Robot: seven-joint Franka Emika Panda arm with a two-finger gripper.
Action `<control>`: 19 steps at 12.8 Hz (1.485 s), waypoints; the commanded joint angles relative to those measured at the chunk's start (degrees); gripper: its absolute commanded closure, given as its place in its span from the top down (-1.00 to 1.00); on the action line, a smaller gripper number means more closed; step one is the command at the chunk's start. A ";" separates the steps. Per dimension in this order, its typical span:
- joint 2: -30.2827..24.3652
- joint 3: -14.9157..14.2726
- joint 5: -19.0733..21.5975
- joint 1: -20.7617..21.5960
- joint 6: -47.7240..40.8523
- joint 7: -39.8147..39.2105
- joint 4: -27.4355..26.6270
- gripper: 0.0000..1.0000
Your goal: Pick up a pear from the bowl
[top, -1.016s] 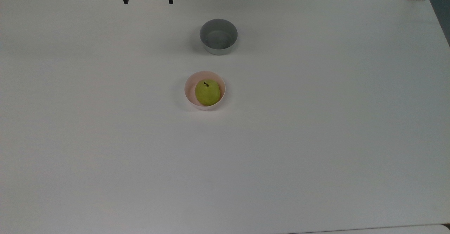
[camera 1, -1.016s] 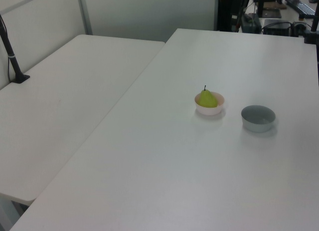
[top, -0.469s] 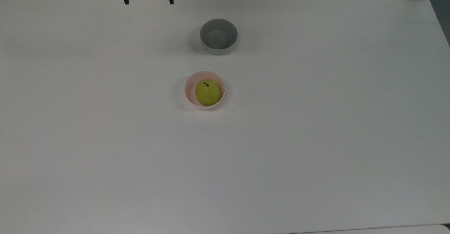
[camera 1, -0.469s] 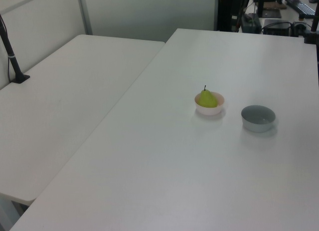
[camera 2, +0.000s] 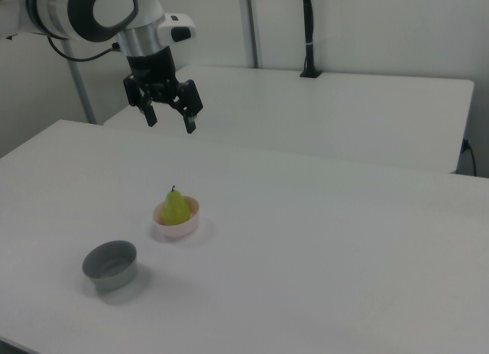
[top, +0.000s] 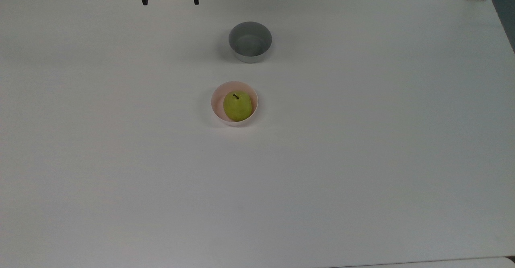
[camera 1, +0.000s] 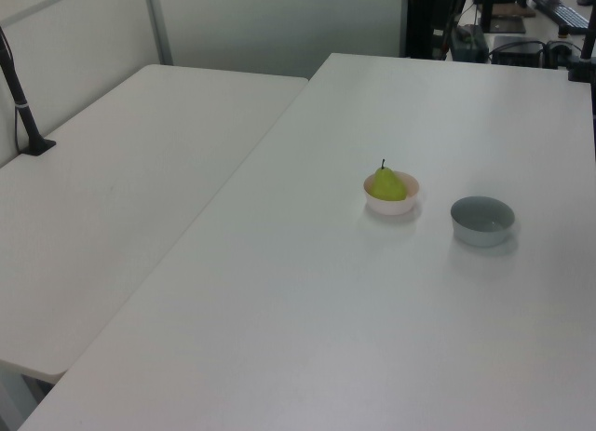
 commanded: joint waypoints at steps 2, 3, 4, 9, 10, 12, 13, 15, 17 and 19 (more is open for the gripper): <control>-0.34 0.37 0.05 -0.38 -0.59 -11.20 -1.94 1.00; -0.34 0.37 -0.74 -0.29 -1.81 -15.59 -1.94 1.00; -0.43 0.37 -1.53 -0.29 -3.48 -22.33 -1.85 1.00; -0.25 0.64 -0.31 0.24 -3.76 -23.55 -2.90 1.00; -0.08 0.64 0.04 0.41 -3.15 -22.24 -3.87 1.00; 0.89 0.72 2.49 0.50 -1.92 -19.42 -4.14 1.00; 1.15 0.72 3.64 1.63 -0.87 -17.15 -4.92 1.00; 1.15 0.72 3.65 3.83 7.10 -9.87 -9.04 1.00; 2.81 0.72 3.48 5.76 10.91 -6.77 -10.98 1.00; 4.75 0.72 3.30 6.48 12.32 -6.58 -10.99 1.00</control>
